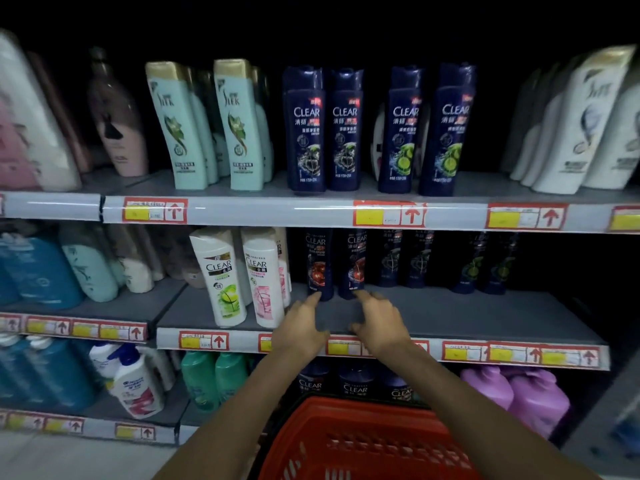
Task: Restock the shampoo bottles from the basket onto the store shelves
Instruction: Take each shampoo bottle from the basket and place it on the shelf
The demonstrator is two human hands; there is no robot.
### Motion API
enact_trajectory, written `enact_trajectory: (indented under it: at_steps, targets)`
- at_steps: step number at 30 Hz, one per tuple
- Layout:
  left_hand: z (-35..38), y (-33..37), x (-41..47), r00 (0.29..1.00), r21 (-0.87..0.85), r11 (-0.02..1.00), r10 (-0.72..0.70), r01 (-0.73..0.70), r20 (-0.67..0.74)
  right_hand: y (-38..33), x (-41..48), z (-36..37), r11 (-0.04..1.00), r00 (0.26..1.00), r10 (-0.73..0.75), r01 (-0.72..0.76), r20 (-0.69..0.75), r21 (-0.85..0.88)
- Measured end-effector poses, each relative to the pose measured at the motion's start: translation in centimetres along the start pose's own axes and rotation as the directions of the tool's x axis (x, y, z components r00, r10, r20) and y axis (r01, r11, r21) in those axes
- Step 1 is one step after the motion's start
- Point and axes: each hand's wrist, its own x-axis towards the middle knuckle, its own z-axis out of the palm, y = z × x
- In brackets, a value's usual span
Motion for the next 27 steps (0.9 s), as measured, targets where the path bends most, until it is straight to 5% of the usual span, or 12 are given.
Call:
enact_trajectory:
  at_steps: [4,10,27]
  targets:
    - [-1.3,1.5,-2.8,0.999,0.246,0.968,0.039,-0.045,0.029,1.3,-2.1,-2.7,1.0,1.0,-0.003,0.003,0.012,-0.008]
    - [-2.2,2.6,-6.5,0.991,0.38,0.916,0.117,-0.132,0.064,2.8,-6.0,-4.7,0.984,0.996,-0.063,0.073,0.069,-0.162]
    - [6.0,1.0,-15.6,0.94,0.442,0.84,0.209,-0.313,0.268,12.1,-19.5,-0.4,0.923,0.924,-0.078,0.208,0.374,-0.323]
